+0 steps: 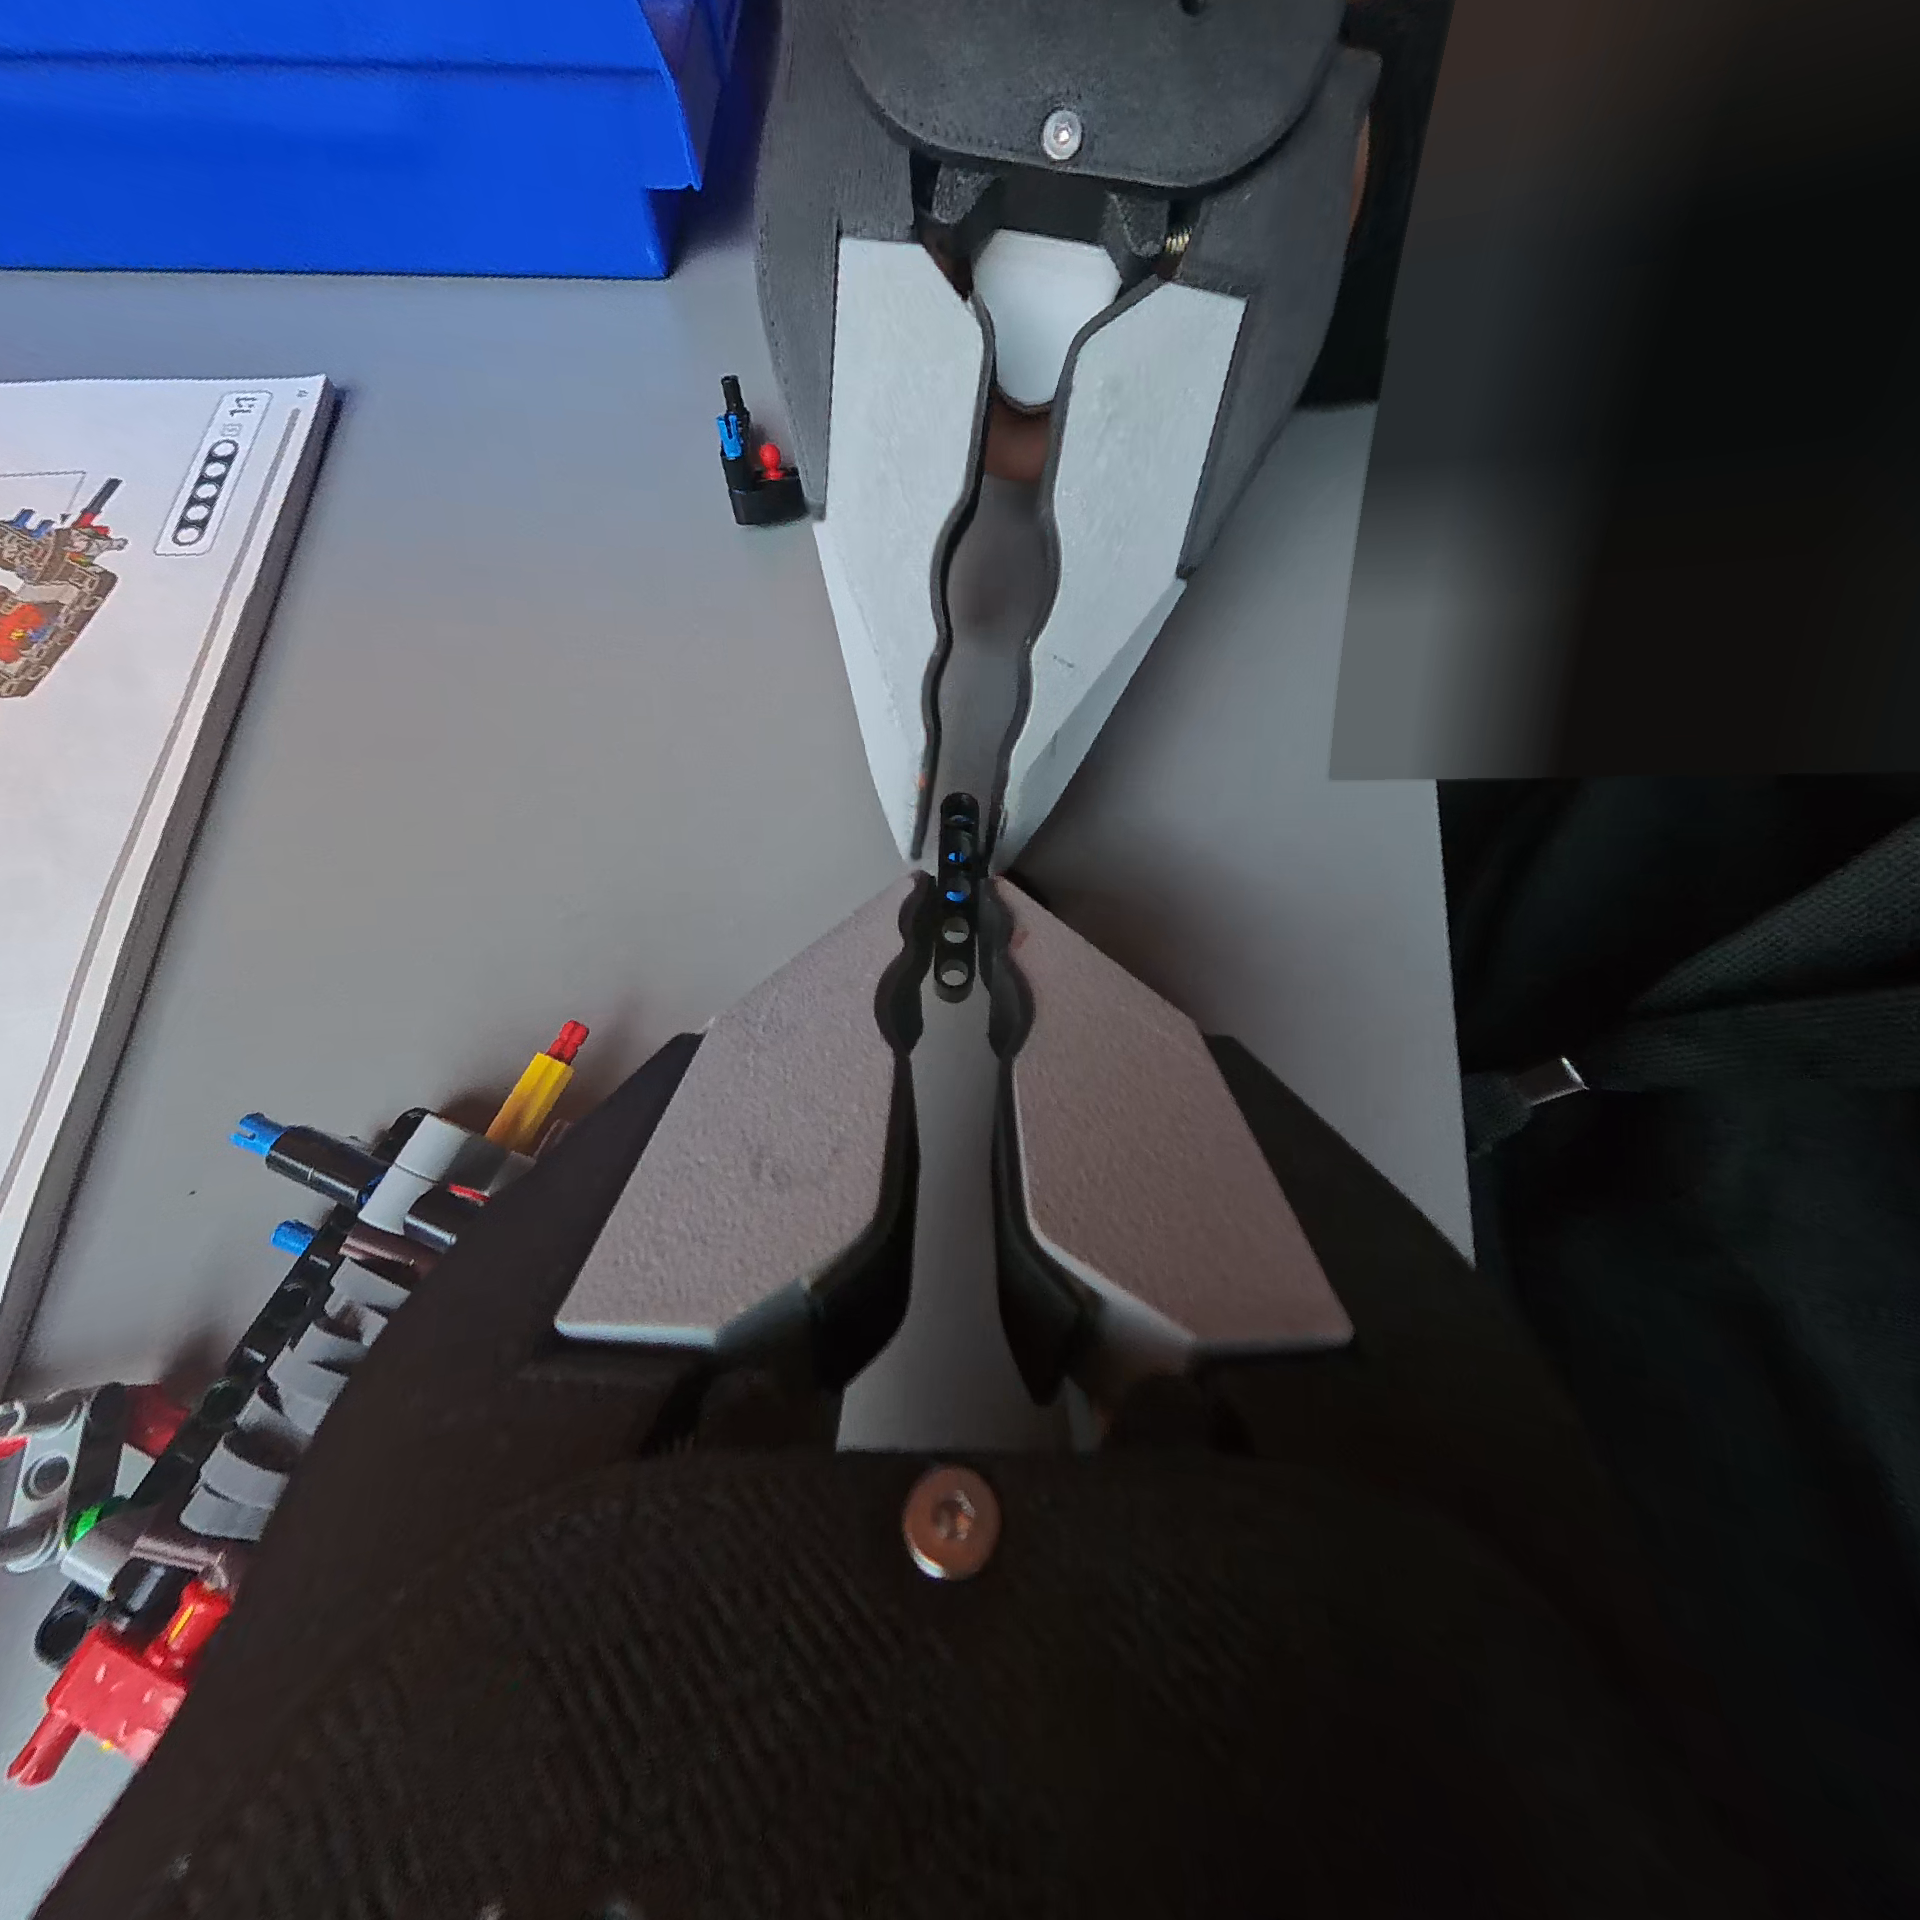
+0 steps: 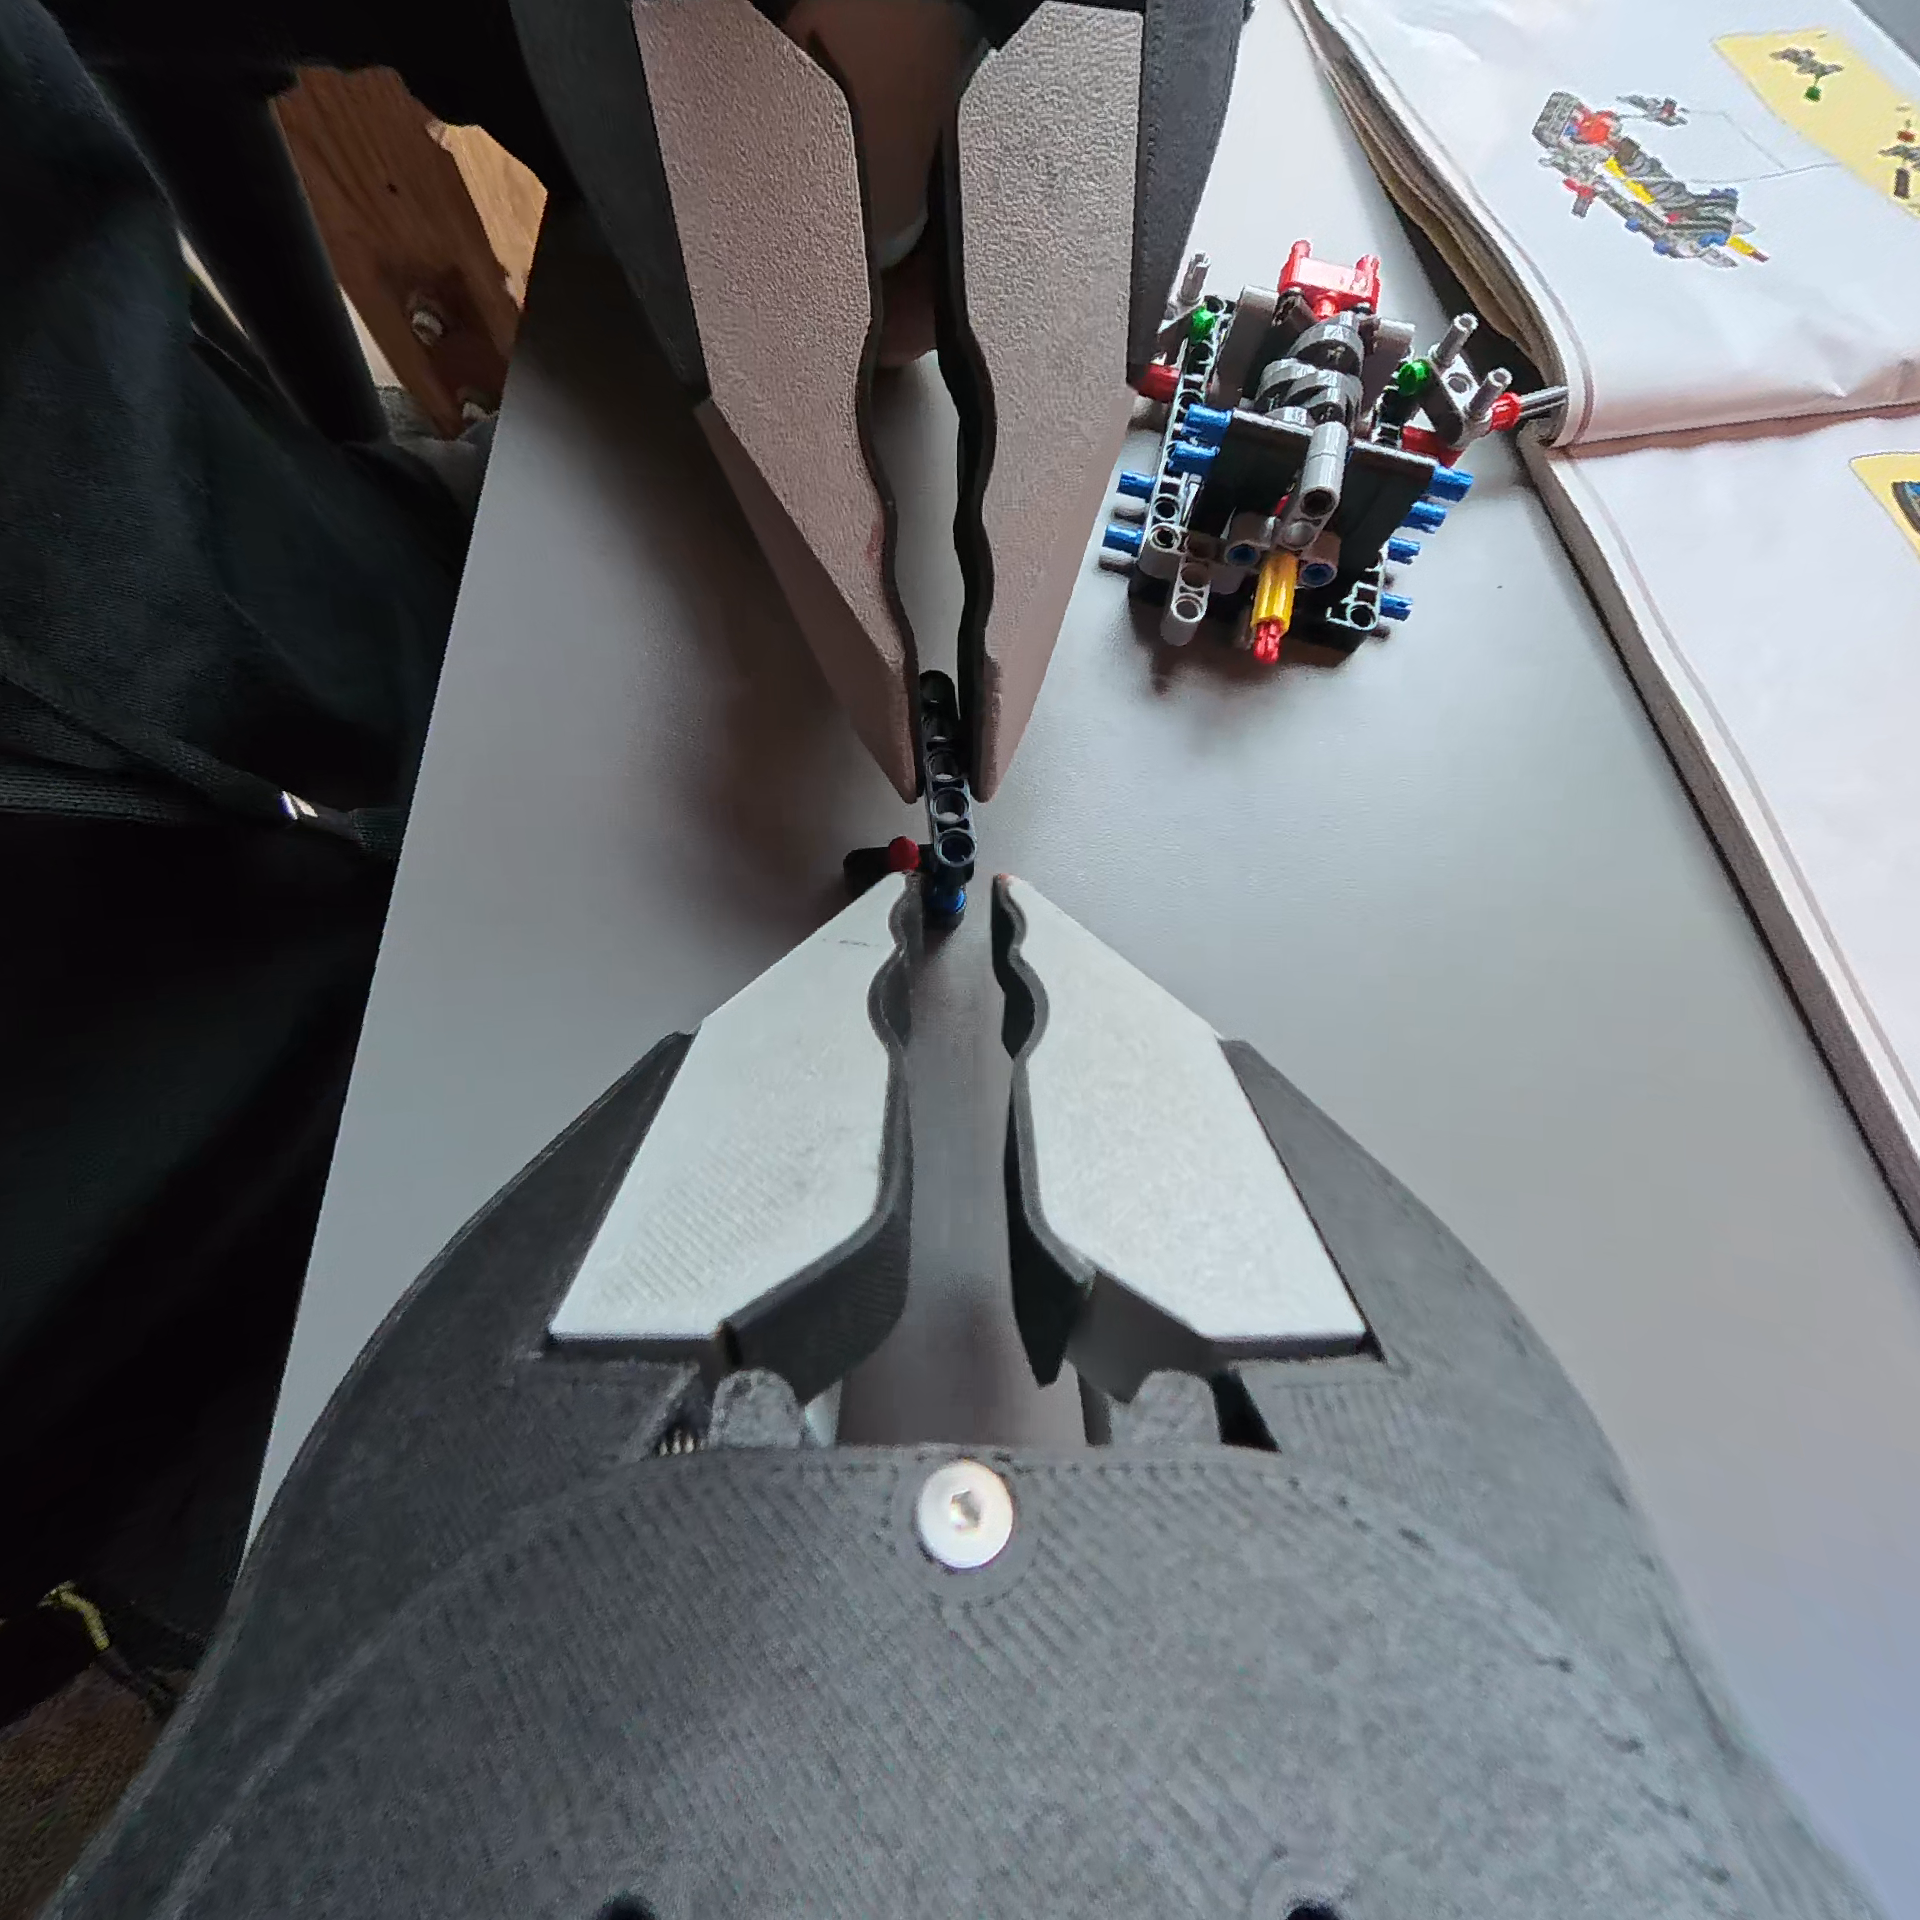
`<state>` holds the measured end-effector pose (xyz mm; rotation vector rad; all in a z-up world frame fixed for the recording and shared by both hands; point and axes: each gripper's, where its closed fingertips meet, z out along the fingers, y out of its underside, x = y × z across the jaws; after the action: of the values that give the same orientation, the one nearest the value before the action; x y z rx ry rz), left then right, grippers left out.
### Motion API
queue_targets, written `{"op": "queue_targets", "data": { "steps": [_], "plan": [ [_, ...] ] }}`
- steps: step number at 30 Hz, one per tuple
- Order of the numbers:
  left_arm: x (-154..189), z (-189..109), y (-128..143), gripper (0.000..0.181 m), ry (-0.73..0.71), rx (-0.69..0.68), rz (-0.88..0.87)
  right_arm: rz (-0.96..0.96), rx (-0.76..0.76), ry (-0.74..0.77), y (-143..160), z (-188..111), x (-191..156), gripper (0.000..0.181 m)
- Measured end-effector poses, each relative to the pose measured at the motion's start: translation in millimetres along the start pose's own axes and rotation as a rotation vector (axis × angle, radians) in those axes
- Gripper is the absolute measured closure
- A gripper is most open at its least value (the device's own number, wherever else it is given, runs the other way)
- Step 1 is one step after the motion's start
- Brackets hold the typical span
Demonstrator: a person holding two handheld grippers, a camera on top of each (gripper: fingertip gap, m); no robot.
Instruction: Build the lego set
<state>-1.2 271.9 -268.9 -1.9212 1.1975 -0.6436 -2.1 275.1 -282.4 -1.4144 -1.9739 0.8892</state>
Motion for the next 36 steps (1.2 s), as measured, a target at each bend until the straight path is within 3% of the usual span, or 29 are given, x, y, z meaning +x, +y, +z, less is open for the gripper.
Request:
{"op": "queue_targets", "data": {
  "steps": [5, 10, 36],
  "plan": [
    [-0.4, -0.1, 0.2, 0.177, 0.006, -0.003, 0.0, 0.001, 0.091, 0.003, -12.2, -9.7, 1.6, 0.171],
    [-0.5, 0.3, 0.0, 0.177, 0.006, -0.012, 0.008, -0.025, 0.066, 0.004, -9.1, -6.1, 0.1, 0.177],
    [-1.2, 0.7, -2.1, 0.177, -0.002, -0.041, 0.032, -0.044, 0.079, 0.025, -11.8, -8.9, 0.8, 0.177]
  ]
}}
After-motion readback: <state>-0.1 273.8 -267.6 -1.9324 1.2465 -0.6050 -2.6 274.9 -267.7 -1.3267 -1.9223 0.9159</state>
